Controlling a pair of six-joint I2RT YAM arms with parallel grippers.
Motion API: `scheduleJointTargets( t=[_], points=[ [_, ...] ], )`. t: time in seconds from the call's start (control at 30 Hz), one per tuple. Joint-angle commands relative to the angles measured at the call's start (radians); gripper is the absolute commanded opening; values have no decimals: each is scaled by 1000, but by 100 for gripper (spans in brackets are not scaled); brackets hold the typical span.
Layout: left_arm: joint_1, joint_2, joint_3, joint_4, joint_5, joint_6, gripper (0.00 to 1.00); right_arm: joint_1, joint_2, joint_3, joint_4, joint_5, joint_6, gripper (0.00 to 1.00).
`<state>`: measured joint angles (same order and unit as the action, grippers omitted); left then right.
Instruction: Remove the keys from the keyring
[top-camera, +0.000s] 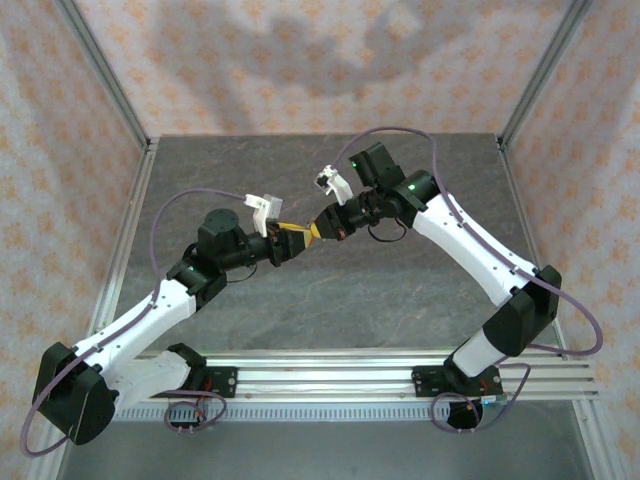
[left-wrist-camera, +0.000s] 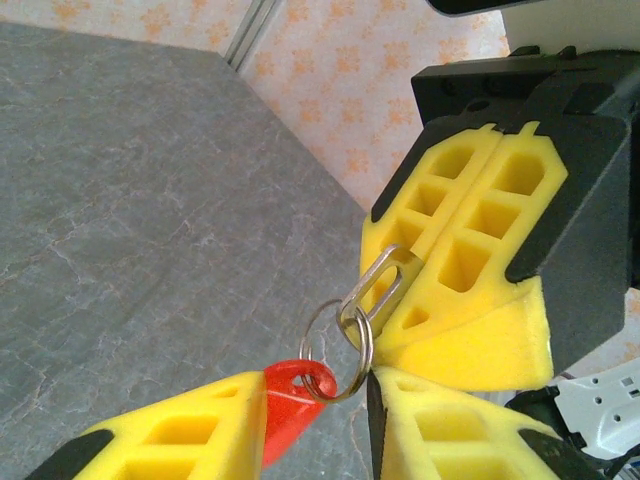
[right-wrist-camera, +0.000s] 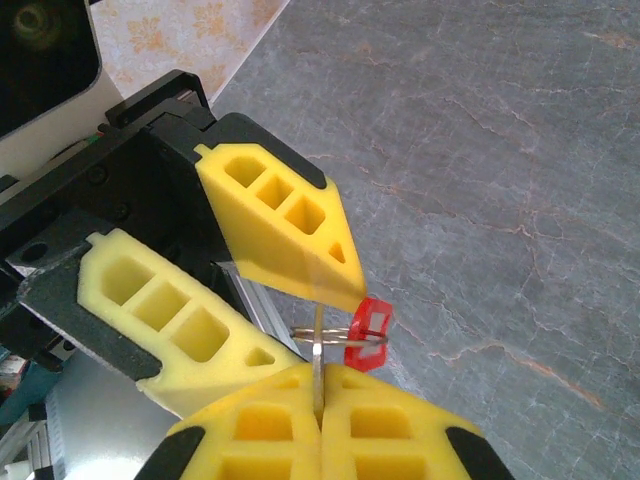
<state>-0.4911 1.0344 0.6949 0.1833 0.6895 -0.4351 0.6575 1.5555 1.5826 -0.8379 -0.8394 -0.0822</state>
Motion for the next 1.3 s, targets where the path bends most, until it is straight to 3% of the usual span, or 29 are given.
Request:
scheduleJointTargets(
  t=[0.0,0.2,0.33,0.53,0.83,1.13,1.27],
  points=[
    [-9,-31,35,7,-38,29,32,1,-3,-12,7,-43,2,0],
    [-10,-34,37,5,-45,22,24,1,-7,-14,14,-32,13,0],
    [-10,-61,17,6,-72,25,27,1,-12,-17,19,-30,16,0],
    [-10,-74,15,1,-73,27,38,1,-9,-18,19,-30,19,0],
    [-10,-47,26,29,-32,14,39,1,-11,-15,28,-45,27,0],
    [-12,-18,38,51,-23,9,34,2,-6,-19,29,-65,26,0],
    [-12,-9,43,50,-25,15,26,3,-8,-21,30,-70,25,0]
  ],
)
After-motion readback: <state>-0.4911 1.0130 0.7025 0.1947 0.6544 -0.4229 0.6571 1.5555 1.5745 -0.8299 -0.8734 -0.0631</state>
